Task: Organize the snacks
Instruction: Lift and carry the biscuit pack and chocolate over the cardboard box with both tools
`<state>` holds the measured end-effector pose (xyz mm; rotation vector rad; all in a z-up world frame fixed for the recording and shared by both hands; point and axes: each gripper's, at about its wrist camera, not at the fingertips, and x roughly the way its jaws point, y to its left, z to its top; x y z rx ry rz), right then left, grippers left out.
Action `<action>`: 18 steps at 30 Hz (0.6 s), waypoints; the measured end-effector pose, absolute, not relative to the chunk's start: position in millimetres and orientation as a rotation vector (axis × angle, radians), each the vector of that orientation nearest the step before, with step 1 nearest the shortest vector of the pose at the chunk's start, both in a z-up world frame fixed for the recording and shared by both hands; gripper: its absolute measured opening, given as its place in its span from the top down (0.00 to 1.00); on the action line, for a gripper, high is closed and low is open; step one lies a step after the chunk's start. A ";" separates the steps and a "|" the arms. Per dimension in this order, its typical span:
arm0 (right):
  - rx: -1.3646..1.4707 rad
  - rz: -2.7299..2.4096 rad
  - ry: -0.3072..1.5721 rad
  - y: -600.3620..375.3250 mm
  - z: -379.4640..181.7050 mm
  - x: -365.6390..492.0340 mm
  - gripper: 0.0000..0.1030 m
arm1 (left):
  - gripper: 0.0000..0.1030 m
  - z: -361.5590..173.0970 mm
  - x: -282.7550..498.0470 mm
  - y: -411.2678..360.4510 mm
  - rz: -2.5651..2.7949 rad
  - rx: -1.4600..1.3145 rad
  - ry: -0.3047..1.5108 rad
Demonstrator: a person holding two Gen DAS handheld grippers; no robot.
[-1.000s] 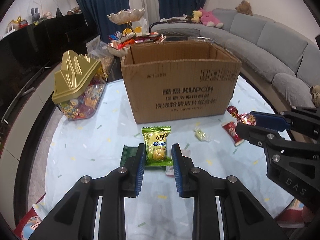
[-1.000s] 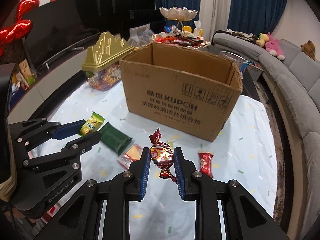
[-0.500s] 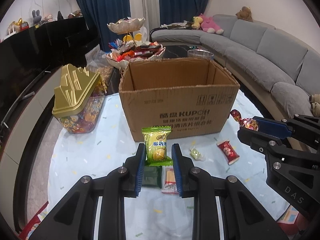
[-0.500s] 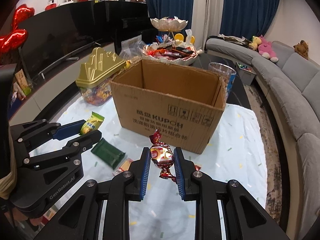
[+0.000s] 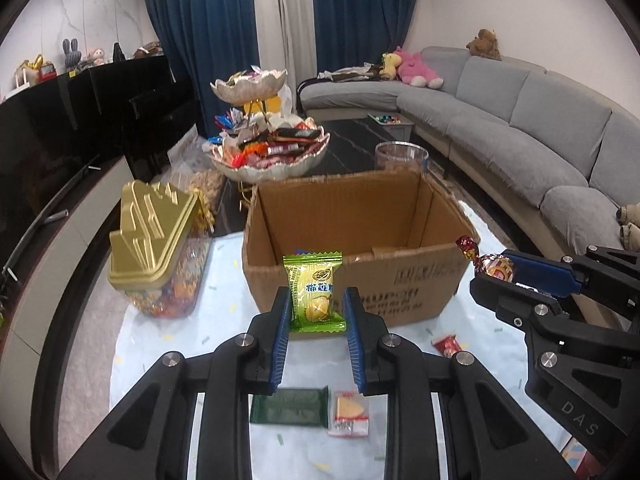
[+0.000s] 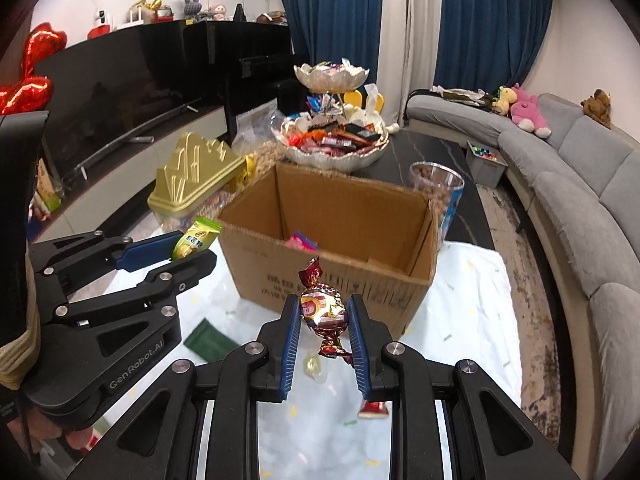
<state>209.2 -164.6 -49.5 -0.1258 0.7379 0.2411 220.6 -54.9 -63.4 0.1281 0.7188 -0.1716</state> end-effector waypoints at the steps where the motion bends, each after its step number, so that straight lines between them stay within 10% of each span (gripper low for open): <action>1: -0.125 0.239 0.733 -165.4 -46.8 212.0 0.75 | 0.74 -60.9 223.7 -56.2 -0.174 0.131 0.715; 18: -0.120 0.217 0.693 -167.9 -25.3 259.9 0.75 | 0.74 -38.6 274.2 -60.1 -0.185 0.138 0.687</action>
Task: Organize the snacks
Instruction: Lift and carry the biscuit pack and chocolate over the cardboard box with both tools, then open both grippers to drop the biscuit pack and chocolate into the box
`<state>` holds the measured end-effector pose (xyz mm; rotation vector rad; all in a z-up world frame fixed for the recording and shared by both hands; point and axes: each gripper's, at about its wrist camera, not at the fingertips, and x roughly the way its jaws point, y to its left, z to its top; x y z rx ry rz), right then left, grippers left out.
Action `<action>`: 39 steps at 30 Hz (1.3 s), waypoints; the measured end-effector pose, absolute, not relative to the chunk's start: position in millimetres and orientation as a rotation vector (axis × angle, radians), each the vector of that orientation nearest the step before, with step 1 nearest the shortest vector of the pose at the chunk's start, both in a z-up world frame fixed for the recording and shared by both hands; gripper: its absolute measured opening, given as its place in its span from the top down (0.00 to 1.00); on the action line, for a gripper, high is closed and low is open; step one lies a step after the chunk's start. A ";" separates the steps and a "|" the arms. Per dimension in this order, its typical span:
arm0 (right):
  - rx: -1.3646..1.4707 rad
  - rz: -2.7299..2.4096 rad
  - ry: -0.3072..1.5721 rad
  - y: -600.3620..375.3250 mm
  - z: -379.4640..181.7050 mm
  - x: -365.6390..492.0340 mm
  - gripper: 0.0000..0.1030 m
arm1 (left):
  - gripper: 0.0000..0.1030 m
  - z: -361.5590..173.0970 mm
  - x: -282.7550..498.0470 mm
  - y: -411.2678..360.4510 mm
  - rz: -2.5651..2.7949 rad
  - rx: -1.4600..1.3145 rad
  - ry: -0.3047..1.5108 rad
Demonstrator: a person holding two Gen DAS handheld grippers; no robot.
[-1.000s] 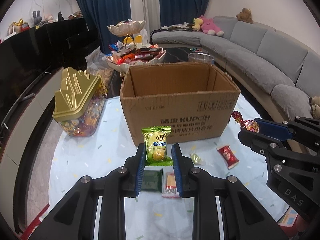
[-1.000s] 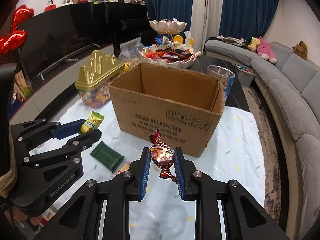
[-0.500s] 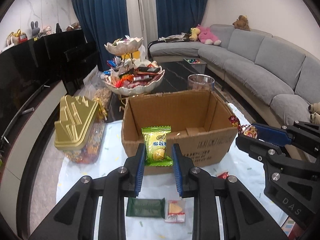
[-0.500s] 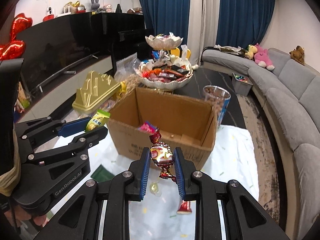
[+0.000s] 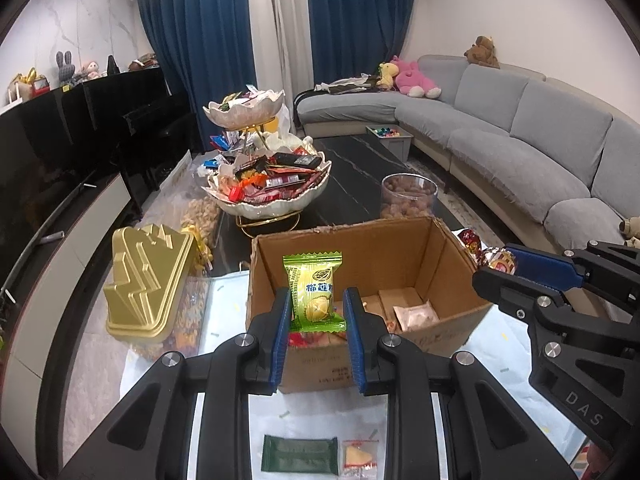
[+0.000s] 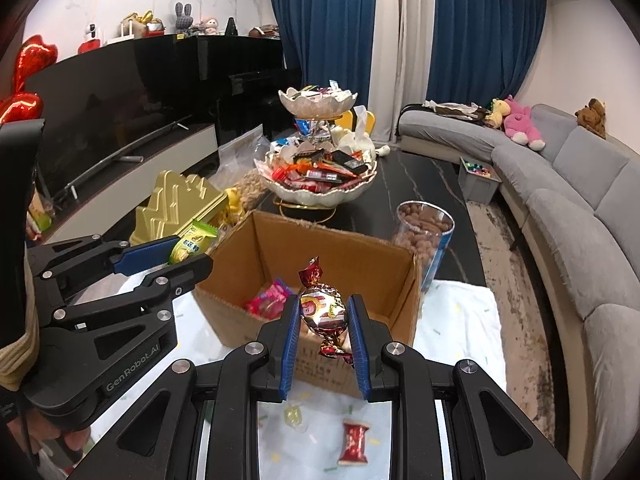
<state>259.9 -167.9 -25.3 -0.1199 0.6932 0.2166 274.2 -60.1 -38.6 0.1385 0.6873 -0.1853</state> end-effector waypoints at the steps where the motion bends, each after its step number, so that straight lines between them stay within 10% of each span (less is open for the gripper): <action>1: -0.117 0.215 0.692 -168.3 -24.9 262.9 0.75 | 0.74 -38.5 277.9 -61.0 -0.186 0.137 0.690; 39: -0.105 0.186 0.772 -185.1 -60.3 334.5 0.75 | 0.73 -80.9 351.1 -75.5 -0.210 0.119 0.808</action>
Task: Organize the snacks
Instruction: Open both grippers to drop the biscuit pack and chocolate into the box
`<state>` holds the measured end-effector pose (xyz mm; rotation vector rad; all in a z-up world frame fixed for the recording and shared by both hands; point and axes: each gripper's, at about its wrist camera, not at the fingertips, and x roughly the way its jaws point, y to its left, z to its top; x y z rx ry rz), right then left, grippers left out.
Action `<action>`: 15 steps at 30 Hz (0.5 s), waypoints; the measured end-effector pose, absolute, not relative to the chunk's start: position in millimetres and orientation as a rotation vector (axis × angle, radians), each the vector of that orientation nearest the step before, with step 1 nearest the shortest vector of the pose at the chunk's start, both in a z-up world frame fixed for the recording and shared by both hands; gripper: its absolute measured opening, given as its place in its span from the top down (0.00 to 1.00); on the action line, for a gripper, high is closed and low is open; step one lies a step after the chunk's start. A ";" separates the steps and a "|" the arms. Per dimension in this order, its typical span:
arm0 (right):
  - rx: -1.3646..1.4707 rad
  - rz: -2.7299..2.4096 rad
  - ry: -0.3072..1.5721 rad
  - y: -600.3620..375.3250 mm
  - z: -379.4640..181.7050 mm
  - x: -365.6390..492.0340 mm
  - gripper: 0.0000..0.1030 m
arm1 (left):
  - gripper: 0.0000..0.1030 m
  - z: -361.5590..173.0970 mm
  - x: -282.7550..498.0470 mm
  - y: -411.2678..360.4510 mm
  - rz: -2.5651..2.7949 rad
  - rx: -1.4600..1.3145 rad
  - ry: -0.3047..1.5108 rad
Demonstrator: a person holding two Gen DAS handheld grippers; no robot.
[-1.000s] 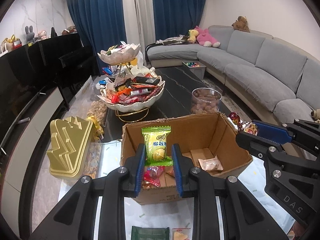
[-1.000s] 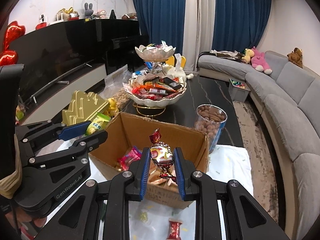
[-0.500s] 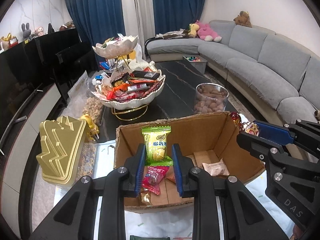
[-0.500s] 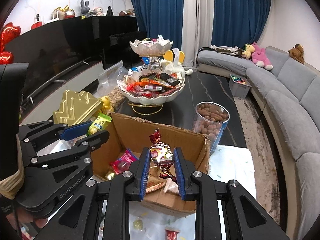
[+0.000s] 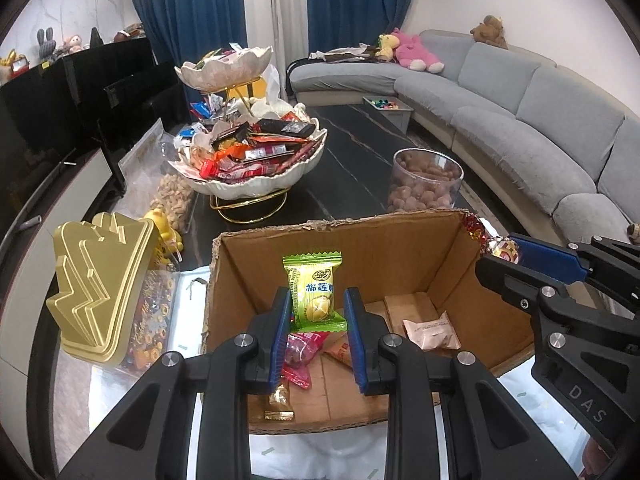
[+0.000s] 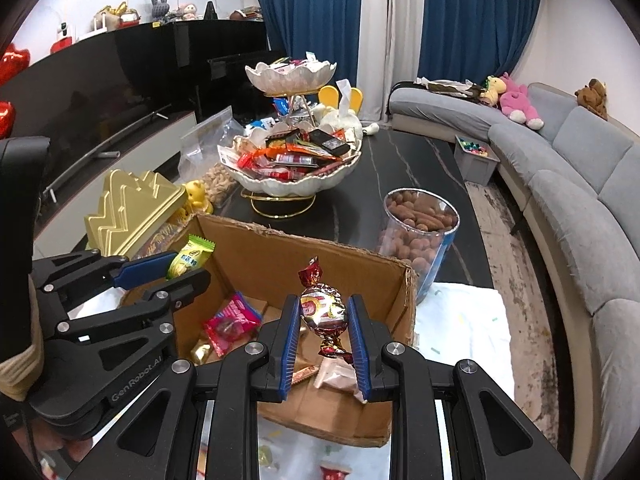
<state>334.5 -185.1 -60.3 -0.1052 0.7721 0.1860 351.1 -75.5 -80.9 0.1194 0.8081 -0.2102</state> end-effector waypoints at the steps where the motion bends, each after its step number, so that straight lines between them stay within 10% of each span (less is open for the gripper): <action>1: -0.104 0.186 0.772 -185.0 -60.0 334.9 0.75 | 0.70 -80.9 351.4 -75.5 -0.214 0.119 0.809; 8: -0.083 0.156 0.747 -189.5 -52.5 332.2 0.32 | 0.39 -76.0 345.2 -67.9 -0.187 0.110 0.794; 15: -0.095 0.136 0.734 -189.3 -46.8 325.3 0.26 | 0.30 -67.6 337.0 -61.4 -0.160 0.118 0.766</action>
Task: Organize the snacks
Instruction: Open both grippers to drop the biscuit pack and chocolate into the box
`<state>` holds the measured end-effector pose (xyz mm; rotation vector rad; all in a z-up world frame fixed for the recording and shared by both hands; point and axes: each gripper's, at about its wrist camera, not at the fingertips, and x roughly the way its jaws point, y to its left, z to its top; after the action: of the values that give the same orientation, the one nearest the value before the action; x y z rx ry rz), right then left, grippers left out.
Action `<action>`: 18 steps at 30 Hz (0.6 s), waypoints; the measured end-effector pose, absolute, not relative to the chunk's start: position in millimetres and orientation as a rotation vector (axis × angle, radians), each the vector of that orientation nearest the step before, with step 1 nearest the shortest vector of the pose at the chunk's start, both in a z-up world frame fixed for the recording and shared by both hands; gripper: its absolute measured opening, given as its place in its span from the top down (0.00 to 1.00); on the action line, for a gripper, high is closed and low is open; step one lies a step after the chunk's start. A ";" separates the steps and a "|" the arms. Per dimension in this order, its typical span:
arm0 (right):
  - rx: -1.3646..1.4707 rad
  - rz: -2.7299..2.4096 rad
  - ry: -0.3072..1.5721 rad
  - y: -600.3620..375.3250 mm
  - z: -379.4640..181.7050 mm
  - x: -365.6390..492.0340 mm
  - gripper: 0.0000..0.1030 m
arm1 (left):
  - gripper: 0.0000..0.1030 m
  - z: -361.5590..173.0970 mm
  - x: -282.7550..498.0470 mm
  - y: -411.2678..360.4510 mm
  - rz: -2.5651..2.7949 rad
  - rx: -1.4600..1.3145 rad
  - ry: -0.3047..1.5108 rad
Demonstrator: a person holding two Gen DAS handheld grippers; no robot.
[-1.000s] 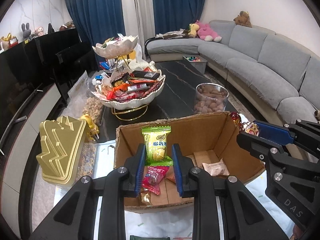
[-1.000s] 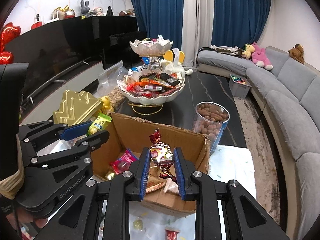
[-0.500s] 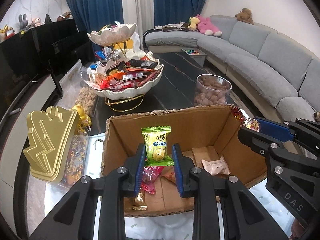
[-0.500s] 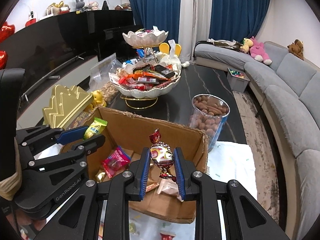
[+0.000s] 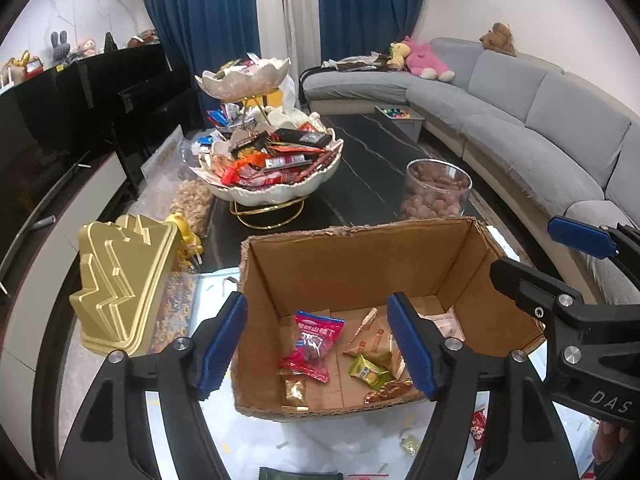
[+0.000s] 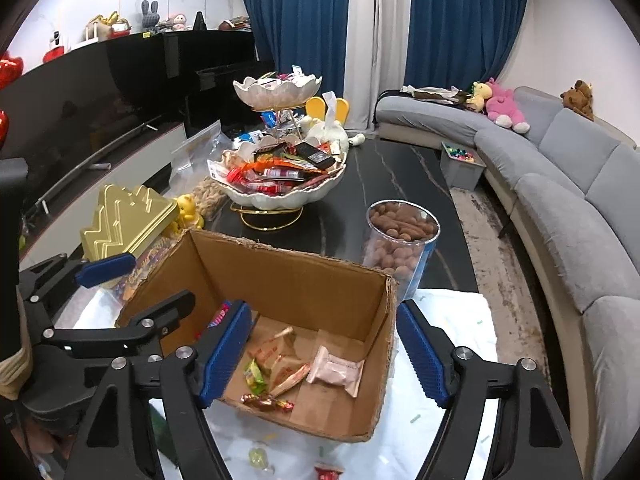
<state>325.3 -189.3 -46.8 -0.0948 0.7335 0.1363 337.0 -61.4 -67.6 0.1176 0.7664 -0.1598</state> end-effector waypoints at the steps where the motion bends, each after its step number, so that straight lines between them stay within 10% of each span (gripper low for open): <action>1: -0.095 0.135 0.732 -189.7 -46.3 323.6 0.26 | 0.29 -65.7 335.4 -60.9 -0.155 0.118 0.760; 18: -0.102 0.128 0.705 -182.0 -29.5 287.1 0.26 | 0.23 -41.5 295.4 -47.0 -0.115 0.120 0.706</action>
<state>287.1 -182.0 -29.5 -0.1019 0.7045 0.1276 295.4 -47.0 -41.5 0.1196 0.7055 -0.1155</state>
